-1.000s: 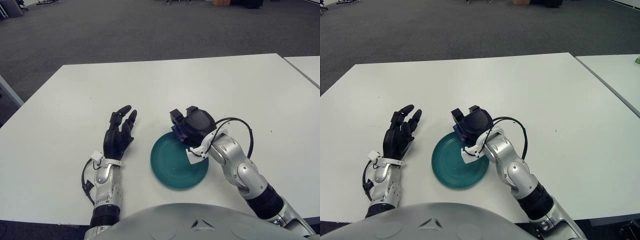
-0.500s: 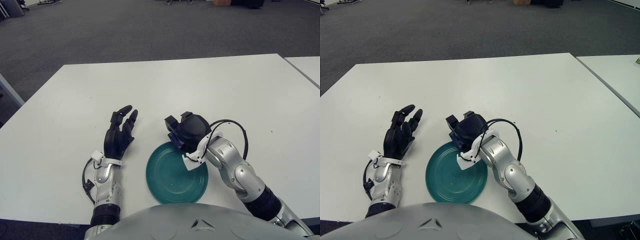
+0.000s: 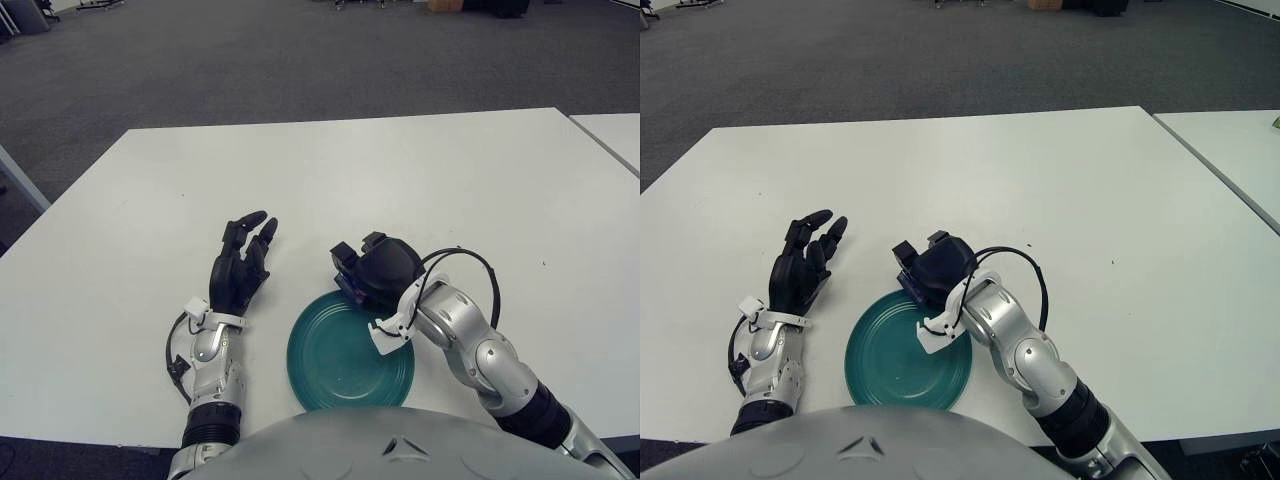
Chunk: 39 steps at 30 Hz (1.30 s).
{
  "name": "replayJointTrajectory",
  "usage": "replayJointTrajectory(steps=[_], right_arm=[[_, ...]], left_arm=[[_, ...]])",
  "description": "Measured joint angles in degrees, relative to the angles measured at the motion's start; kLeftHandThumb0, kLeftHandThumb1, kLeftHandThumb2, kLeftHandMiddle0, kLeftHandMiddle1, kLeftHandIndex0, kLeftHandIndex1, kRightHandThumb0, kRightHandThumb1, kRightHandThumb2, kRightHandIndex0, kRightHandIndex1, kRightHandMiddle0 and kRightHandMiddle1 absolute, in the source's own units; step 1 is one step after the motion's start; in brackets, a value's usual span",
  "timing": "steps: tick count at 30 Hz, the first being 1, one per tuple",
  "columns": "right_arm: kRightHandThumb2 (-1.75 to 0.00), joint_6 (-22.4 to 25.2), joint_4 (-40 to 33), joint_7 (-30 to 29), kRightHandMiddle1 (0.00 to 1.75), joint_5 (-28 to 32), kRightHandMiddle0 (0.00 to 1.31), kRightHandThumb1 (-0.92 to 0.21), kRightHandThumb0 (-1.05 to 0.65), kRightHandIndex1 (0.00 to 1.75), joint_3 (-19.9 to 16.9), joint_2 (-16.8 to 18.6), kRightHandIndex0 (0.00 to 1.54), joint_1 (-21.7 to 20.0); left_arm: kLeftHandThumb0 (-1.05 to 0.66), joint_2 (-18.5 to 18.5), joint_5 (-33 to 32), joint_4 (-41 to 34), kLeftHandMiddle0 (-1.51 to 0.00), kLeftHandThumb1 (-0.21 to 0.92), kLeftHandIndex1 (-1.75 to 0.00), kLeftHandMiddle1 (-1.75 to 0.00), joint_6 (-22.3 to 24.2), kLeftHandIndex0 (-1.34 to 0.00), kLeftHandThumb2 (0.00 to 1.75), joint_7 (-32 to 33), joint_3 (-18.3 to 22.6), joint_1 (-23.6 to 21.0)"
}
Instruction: Put the gum into the plate.
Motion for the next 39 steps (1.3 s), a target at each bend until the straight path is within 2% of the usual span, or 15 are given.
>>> replayJointTrajectory(steps=[5,12,30,39], right_arm=[[-0.8,-0.08,0.01,-0.93,0.75,-0.64,0.0,-0.92,-0.79,0.16,-0.01,0.01,0.41,0.19],[-0.8,-0.06,0.42,-2.45,0.73,-1.26,0.0,-0.92,-0.8,0.13,-0.05,0.2,0.4,0.22],[-0.8,0.54,1.41,-4.59,0.75,-2.02,0.0,-0.92,-0.79,0.07,-0.11,0.47,0.41,0.71],[-0.8,0.55,1.51,-4.82,0.74,-2.03,0.0,-0.92,-0.79,0.06,-0.14,0.47,0.41,0.73]], left_arm=[[-0.83,0.14,0.15,0.55,-0.19,0.92,-1.36,-0.77,-1.17,-0.06,0.6,-0.53,-0.02,-0.35],[-0.84,1.27,0.18,4.0,-0.15,0.92,-1.35,-0.78,-1.76,-0.05,0.59,-1.85,0.43,-2.79],[-0.91,1.77,1.77,4.35,-0.11,0.92,-1.33,-0.81,-2.83,-0.06,0.56,-2.32,-0.18,-2.87],[-0.92,1.71,1.63,4.39,-0.14,0.92,-1.36,-0.85,-3.98,-0.08,0.55,-3.11,-0.24,-2.91]])
